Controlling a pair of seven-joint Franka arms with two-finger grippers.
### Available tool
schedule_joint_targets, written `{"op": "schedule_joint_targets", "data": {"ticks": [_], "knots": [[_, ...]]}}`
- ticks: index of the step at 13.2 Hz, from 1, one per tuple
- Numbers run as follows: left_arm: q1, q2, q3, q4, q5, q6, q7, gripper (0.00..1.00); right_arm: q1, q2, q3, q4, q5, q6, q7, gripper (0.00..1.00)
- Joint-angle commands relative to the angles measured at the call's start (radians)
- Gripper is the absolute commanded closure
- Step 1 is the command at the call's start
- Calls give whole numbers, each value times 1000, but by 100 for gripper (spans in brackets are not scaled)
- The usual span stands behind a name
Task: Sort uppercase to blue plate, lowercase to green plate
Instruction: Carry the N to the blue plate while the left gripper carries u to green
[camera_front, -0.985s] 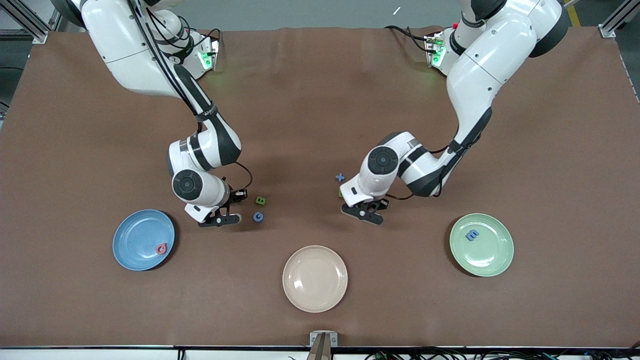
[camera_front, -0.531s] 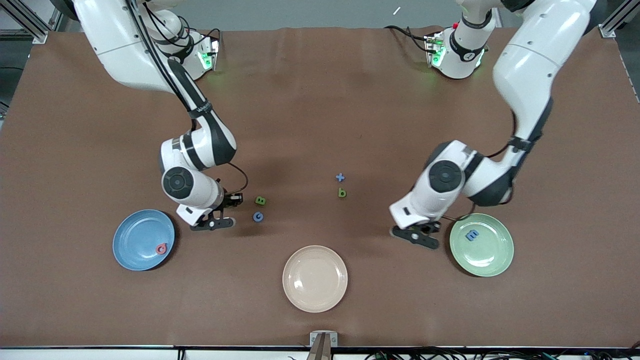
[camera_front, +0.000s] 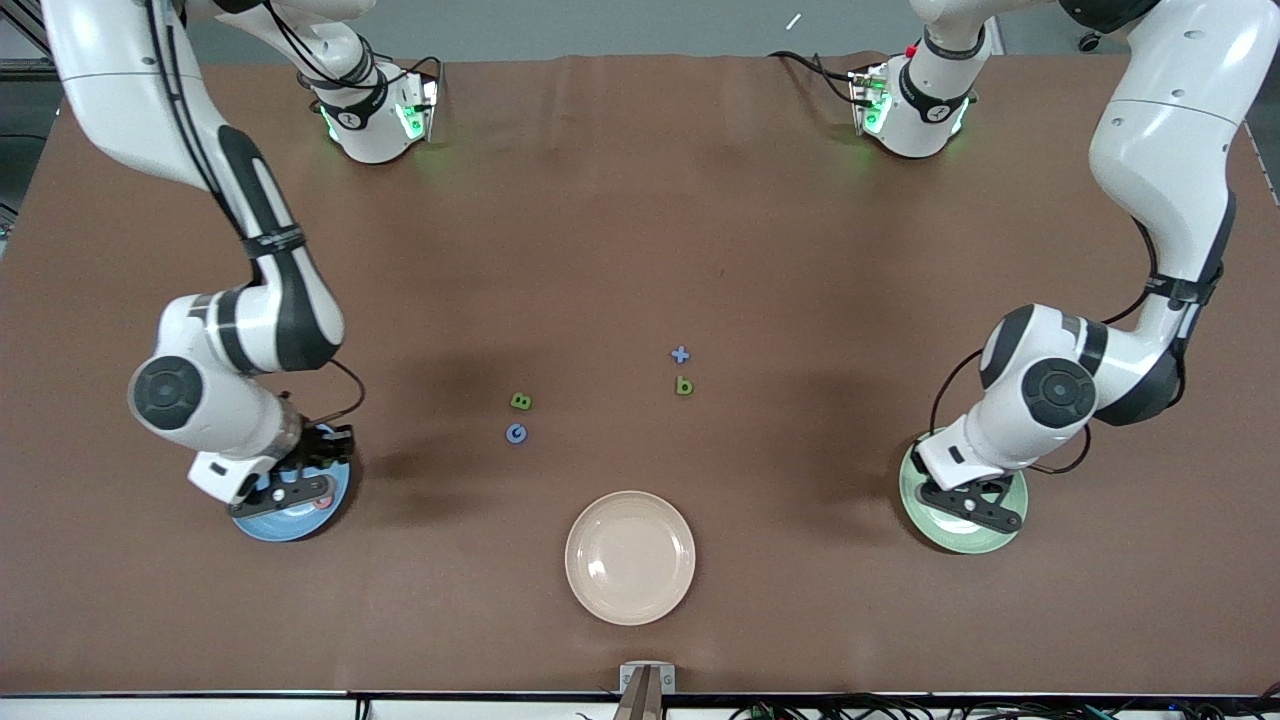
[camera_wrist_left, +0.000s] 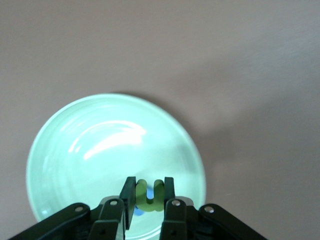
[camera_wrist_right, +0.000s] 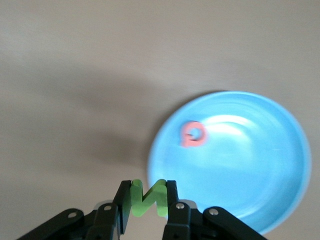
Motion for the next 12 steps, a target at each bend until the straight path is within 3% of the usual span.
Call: {"op": "schedule_joint_targets", "data": {"ticks": [1,4,5,7,8,11,12], "knots": [[50,8,-7,-14,15,-7,17,82,-64,30,18,16,-13,2,-117,92],[53,40,-7,-16,15,-4,14,81,-126,91,18,68,-21,2,-203,89],[53,43,-7,-22,15,-4,14,81,-130,108,18,79,-21,2,-203,81],[53,43,-7,-34,15,-4,14,79,-139,131,18,100,-21,3,-203,39],[53,45,-7,-34,15,-1,14,79,-144,133,18,102,-22,3,-205,25],[50,52,-7,-33,15,5,14,75,-143,131,18,103,-16,3,-203,0],[50,55,-7,-33,15,10,14,70,-133,127,19,110,-9,0,-191,0]]}}
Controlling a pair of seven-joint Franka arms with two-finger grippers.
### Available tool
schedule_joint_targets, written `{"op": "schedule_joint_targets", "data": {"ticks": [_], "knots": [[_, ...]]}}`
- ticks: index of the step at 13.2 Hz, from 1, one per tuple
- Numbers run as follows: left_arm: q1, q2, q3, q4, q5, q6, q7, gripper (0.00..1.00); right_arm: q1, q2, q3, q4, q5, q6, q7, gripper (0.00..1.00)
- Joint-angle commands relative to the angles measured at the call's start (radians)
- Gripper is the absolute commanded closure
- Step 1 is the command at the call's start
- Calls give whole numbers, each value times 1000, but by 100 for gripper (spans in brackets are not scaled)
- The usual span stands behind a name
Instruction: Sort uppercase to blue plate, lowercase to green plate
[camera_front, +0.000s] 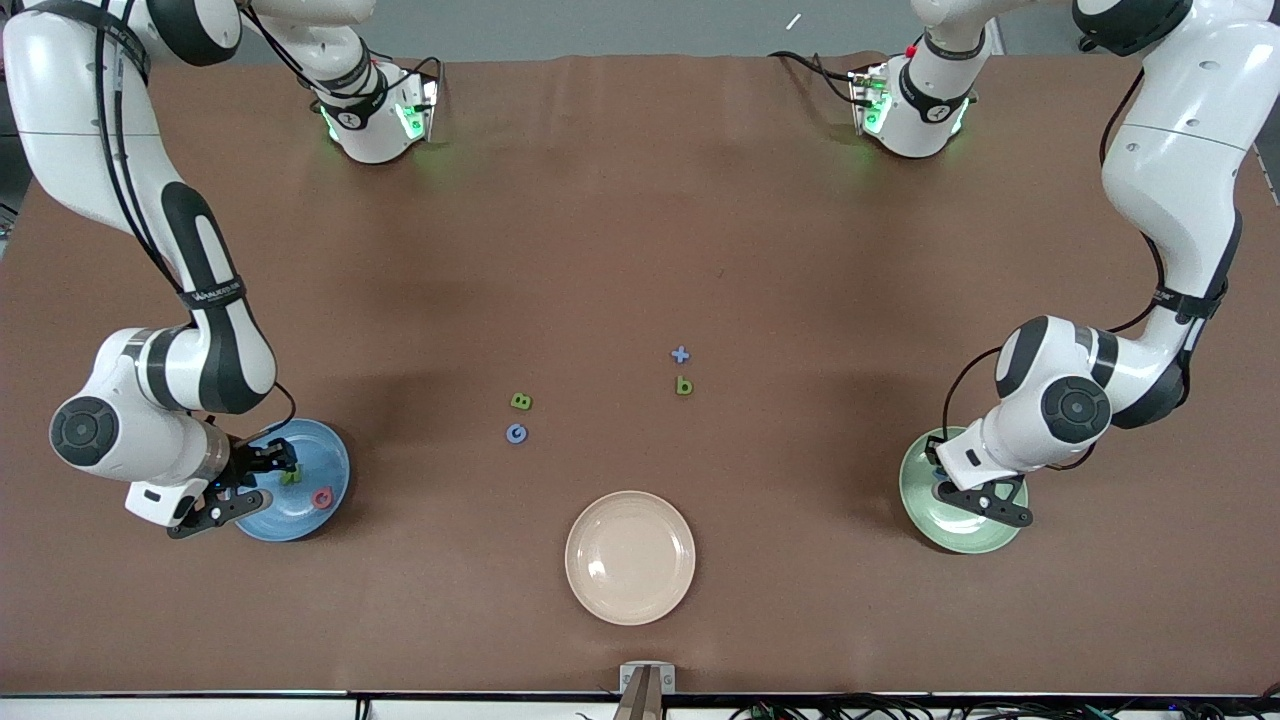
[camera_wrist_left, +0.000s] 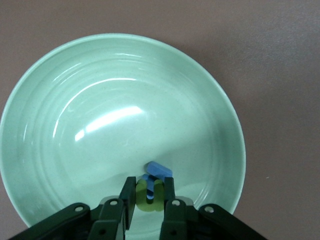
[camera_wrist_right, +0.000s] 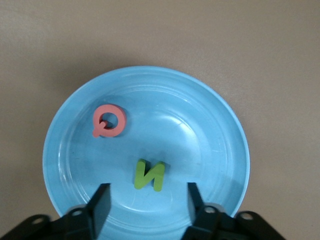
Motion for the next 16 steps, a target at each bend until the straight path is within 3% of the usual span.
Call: {"op": "schedule_joint_targets", "data": {"ticks": [1,3,6,9,13,16], "knots": [[4,6,-5,-5,15,19,2,60,7,-7,24,19,4,-16,22,0],[7,7,-5,-5,15,20,0,3,58,-13,24,19,2,-22,124,0],[13,-11,-7,-1,15,17,5,0,133,-21,25,18,4,-42,285,0],[2,-72,-55,4,-5,-26,-41,0,234,-22,31,16,4,-68,511,0],[-7,-92,-146,3,-3,-64,-208,2,330,-16,53,10,5,-64,733,0],[-93,-85,-154,7,-3,-64,-371,7,376,-12,76,6,8,-36,879,0]]}}
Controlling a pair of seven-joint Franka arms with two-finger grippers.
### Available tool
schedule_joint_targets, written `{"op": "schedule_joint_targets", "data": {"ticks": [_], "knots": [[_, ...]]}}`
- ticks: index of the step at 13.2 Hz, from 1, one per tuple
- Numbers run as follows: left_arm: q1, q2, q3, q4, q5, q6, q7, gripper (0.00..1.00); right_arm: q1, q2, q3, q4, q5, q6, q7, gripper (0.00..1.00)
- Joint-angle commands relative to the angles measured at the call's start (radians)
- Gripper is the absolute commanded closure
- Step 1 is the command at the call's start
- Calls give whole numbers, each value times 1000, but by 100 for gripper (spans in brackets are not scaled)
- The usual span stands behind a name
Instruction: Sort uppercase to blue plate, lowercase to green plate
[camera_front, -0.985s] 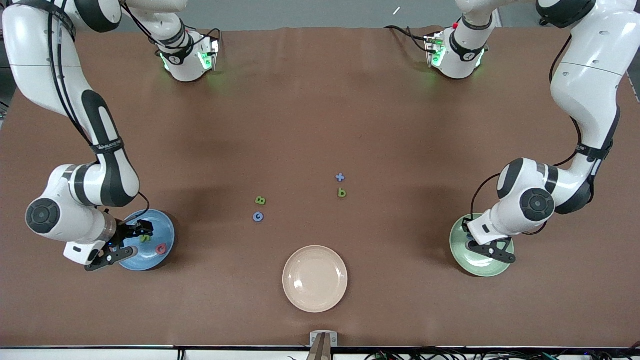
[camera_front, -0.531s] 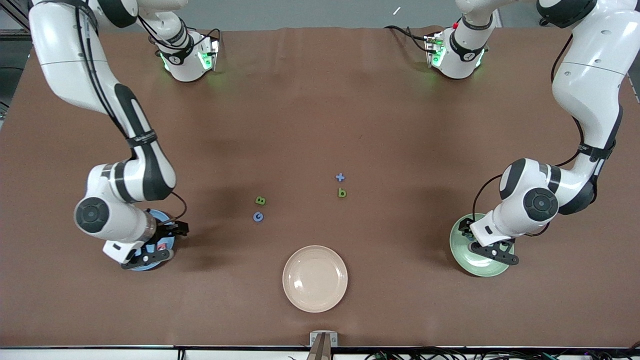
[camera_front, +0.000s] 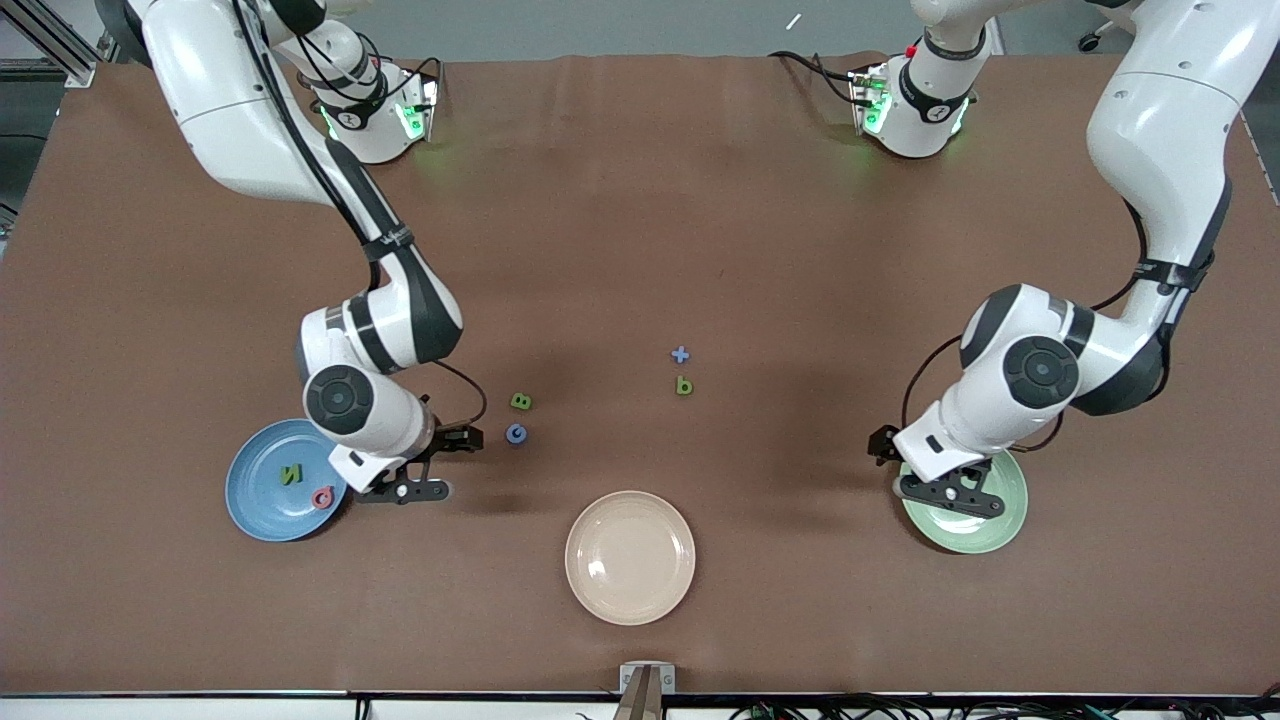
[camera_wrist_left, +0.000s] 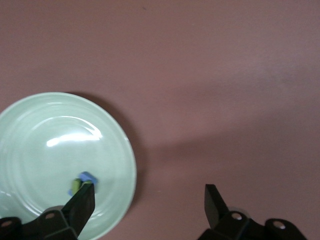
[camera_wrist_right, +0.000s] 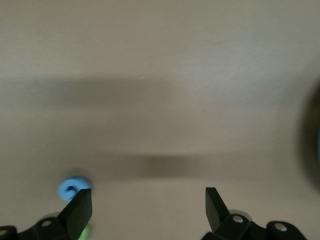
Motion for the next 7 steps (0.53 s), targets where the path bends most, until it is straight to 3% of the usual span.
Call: {"op": "schedule_joint_targets", "data": {"ticks": [1,3,7], "knots": [[-93,-5,3,4,-2,-7,-158,8,36,-9,9,-25,28,46,114,0],[-171,10,4,19,-3,-7,-280,9,60,0,8,-47,78,108,118,0],[-303,59,7,51,-7,-7,-517,12,91,36,8,-82,83,207,154,0]]}}
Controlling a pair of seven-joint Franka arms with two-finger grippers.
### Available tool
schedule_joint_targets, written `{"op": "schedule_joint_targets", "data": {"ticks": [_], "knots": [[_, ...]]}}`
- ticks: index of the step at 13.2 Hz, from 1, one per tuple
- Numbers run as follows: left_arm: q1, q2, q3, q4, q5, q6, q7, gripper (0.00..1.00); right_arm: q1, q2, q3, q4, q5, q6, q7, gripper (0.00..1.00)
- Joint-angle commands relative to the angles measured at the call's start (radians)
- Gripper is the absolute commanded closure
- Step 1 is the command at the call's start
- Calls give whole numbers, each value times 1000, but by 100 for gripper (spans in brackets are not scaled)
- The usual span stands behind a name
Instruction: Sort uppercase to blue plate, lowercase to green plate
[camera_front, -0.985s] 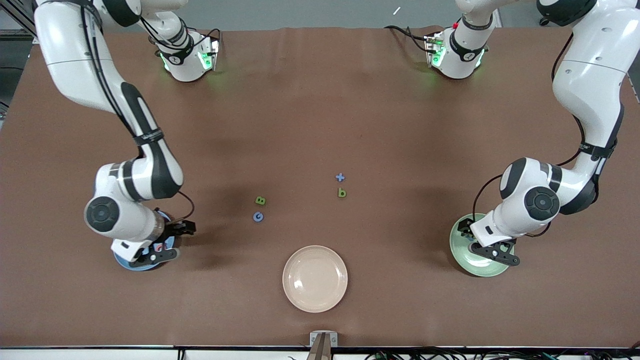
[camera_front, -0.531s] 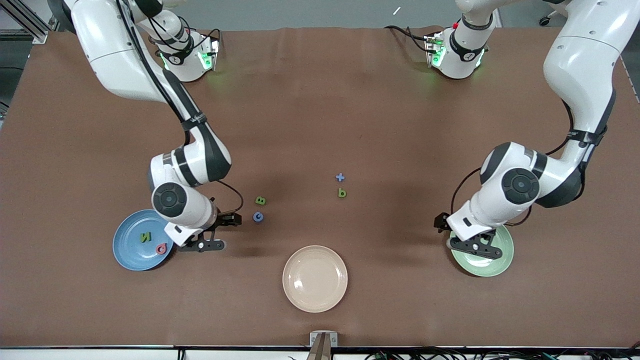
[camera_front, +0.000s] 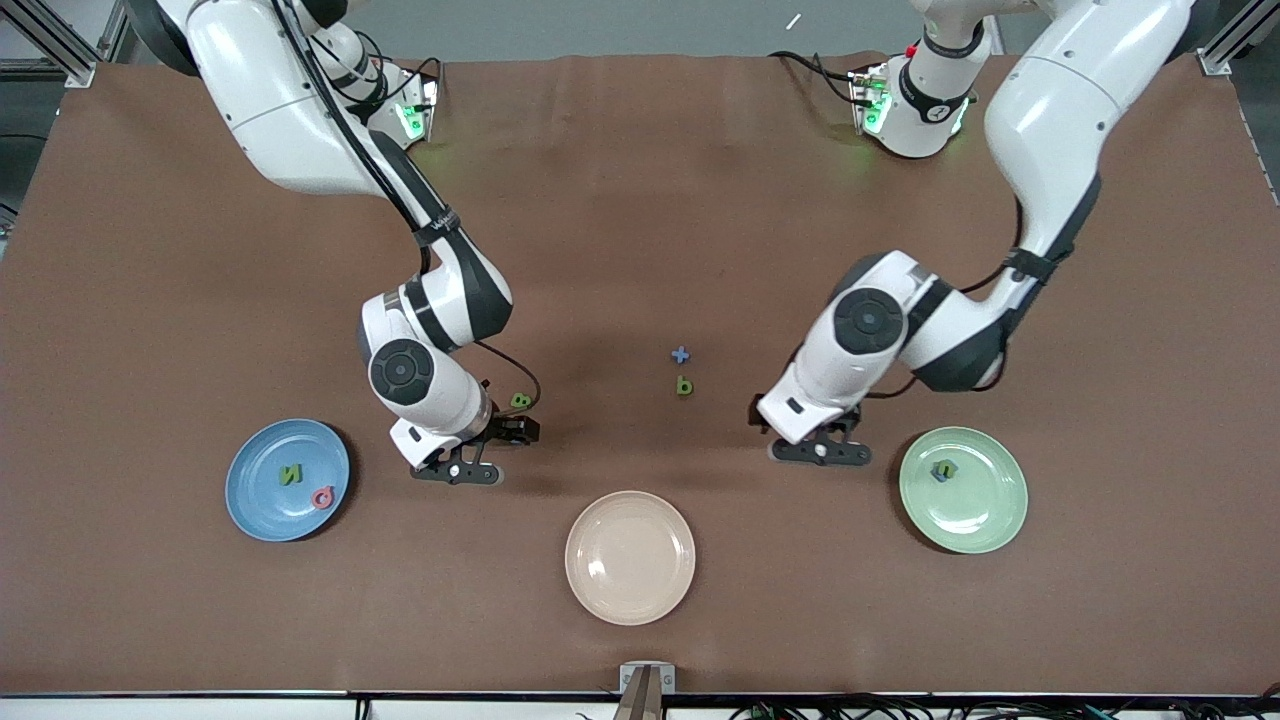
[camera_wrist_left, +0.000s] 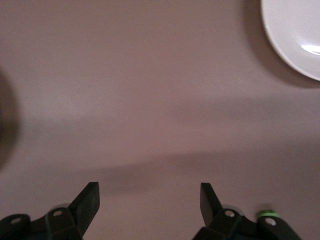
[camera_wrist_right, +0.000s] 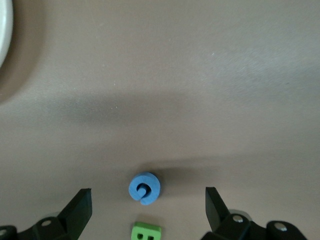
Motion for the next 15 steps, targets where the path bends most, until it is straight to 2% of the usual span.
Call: {"op": "schedule_joint_targets", "data": {"ticks": [1,3,5,7,9,11,13,14,15], "knots": [[-94,74,12,83,-7,-7,-111,13,21,23,-3,-19,15,49,26,1],[-156,135,16,129,-6,-7,-180,15,23,36,-3,-26,15,57,24,4],[-206,163,34,137,-4,-5,-280,15,27,37,-3,-33,13,58,22,11],[-271,172,75,137,-4,-1,-312,17,29,37,-3,-35,12,57,21,27],[-317,172,115,137,-4,-1,-337,20,32,40,-3,-35,10,58,21,48],[-322,187,117,137,-4,-1,-322,22,30,40,-4,-35,-2,55,13,70],[-323,201,117,137,0,-1,-314,29,30,39,-7,-29,-8,51,6,90],[-325,204,117,137,0,1,-308,32,18,34,-9,-18,-17,44,-5,96],[-323,203,117,137,0,1,-293,33,9,30,-12,-10,-25,41,-17,98]]}}
